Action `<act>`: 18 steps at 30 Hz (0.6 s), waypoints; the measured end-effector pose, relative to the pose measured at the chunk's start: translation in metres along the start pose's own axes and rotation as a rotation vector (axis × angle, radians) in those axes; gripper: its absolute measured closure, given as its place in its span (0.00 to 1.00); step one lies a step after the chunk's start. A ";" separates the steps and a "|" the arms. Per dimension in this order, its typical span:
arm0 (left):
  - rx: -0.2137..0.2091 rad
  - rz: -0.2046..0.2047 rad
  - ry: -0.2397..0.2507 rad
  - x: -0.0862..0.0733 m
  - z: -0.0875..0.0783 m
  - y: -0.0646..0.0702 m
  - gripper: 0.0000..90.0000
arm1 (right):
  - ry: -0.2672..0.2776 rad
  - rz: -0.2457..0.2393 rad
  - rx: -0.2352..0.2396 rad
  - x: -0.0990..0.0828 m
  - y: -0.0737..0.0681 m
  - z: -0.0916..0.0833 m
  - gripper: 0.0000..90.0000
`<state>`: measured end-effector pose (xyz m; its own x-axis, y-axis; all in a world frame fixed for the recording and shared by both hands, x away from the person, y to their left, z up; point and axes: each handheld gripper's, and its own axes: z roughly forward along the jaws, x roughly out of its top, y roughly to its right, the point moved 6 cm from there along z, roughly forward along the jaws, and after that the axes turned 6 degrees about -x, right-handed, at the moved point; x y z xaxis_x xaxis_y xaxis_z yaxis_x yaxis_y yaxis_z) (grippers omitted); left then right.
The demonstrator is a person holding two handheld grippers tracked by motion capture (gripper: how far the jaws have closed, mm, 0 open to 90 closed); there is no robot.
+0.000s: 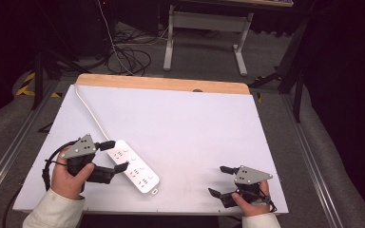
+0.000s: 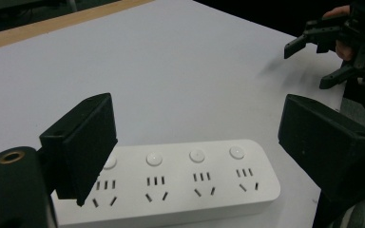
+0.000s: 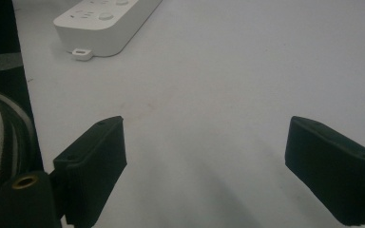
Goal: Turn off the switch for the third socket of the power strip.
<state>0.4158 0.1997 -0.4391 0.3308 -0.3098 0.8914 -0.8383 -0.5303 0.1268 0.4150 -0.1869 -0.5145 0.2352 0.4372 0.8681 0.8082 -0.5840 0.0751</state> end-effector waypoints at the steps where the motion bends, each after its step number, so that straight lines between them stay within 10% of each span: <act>1: 0.004 0.010 -0.003 -0.002 -0.002 -0.001 0.14 | -0.002 0.000 -0.003 0.000 0.000 0.000 0.16; 18: 0.052 0.030 0.046 -0.044 -0.035 -0.017 0.14 | 0.013 0.013 -0.017 0.001 0.002 -0.001 0.14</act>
<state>0.4004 0.2496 -0.4653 0.2848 -0.2902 0.9136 -0.8234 -0.5621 0.0781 0.4161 -0.1885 -0.5134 0.2386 0.4206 0.8753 0.7960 -0.6010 0.0718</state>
